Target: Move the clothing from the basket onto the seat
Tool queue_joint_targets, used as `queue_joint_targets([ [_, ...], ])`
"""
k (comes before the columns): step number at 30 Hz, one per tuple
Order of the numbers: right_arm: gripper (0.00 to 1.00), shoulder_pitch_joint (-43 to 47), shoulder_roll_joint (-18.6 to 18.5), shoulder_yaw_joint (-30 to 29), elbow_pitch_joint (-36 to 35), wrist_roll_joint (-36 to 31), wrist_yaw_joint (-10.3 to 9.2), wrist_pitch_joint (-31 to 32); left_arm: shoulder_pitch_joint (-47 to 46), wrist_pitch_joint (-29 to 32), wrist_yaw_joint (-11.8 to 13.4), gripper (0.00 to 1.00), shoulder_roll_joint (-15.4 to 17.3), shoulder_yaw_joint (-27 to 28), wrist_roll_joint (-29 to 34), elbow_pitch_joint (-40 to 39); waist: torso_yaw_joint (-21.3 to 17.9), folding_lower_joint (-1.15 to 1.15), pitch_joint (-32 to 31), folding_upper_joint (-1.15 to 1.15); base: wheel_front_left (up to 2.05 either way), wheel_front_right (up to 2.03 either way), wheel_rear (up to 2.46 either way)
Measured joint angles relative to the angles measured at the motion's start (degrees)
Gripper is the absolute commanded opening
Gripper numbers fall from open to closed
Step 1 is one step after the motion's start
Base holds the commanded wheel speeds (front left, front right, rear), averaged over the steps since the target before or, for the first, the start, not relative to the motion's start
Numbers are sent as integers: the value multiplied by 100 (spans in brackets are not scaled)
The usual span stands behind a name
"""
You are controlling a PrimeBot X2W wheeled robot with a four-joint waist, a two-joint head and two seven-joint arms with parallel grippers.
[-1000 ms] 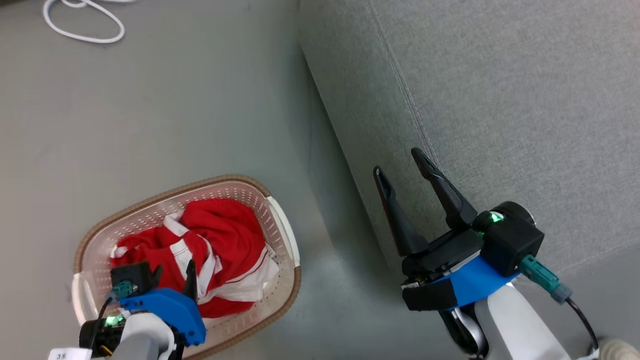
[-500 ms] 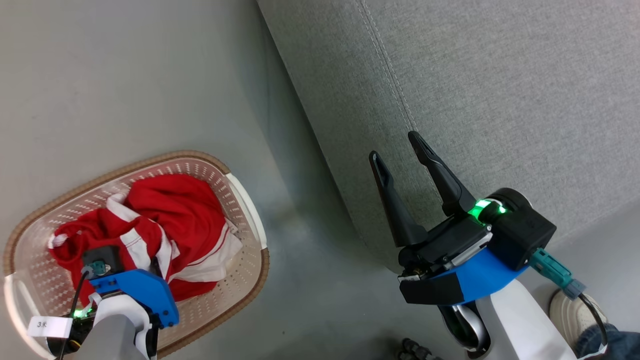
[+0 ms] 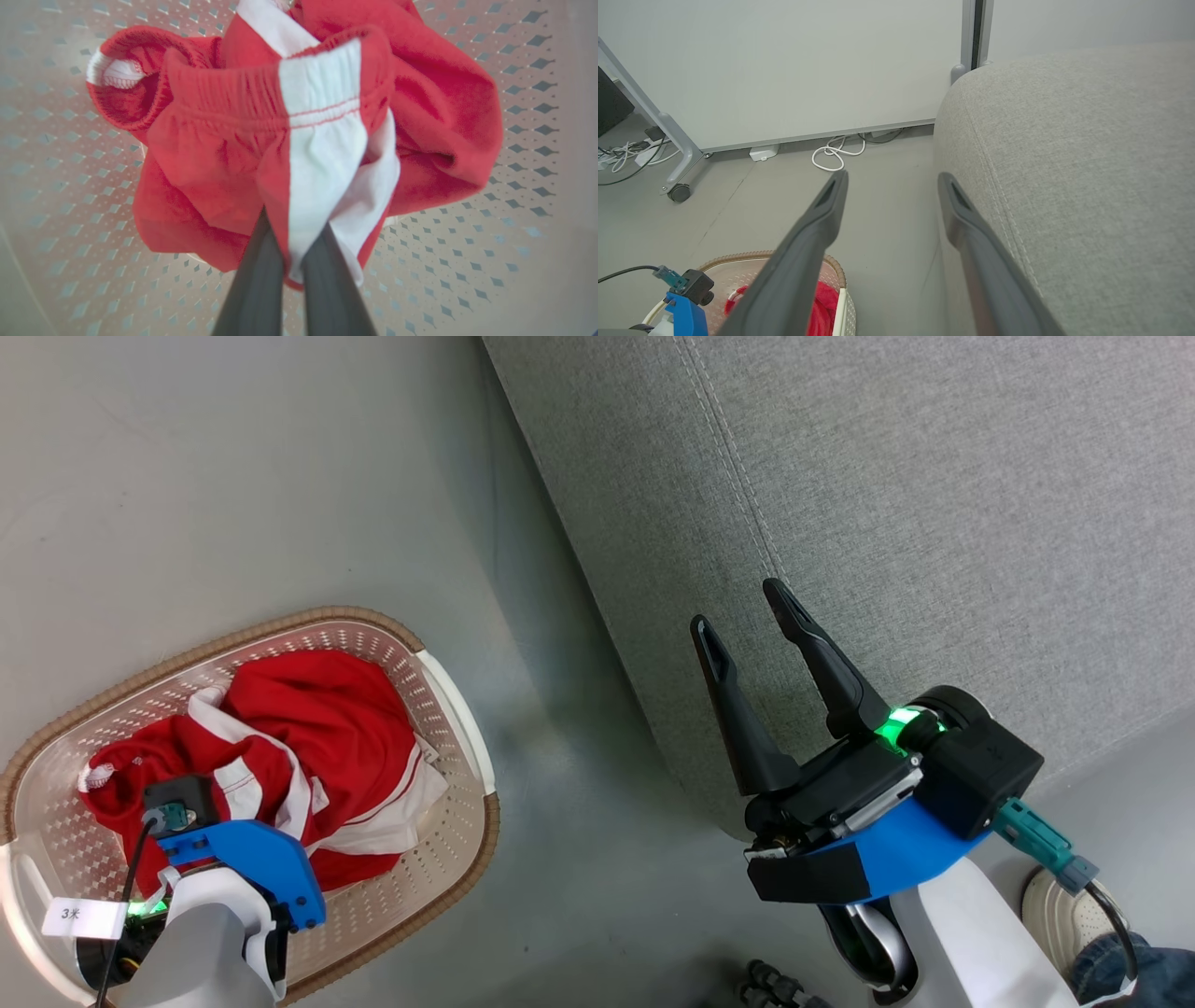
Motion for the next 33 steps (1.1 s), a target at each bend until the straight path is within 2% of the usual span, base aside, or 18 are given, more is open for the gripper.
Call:
queue_joint_targets([
  [10,100,-23,0,-16,22,-3,1,0,-7,-200,-92,0,-67,-77,-58,99,121,0,-132,0,0,0,0],
  [16,100,-54,2,-67,116,-23,0,1,-8,-204,-309,0,-164,-258,-37,157,320,-1,-411,0,0,0,0],
  [26,100,12,0,-222,459,-196,0,1,-27,-430,-789,0,-516,-896,293,169,1130,-3,-1530,1,0,0,0],
  [33,100,333,-1,-353,786,-343,1,-2,-116,-550,-900,0,-656,-1310,197,-22,1778,-2,-2526,0,0,0,0],
])
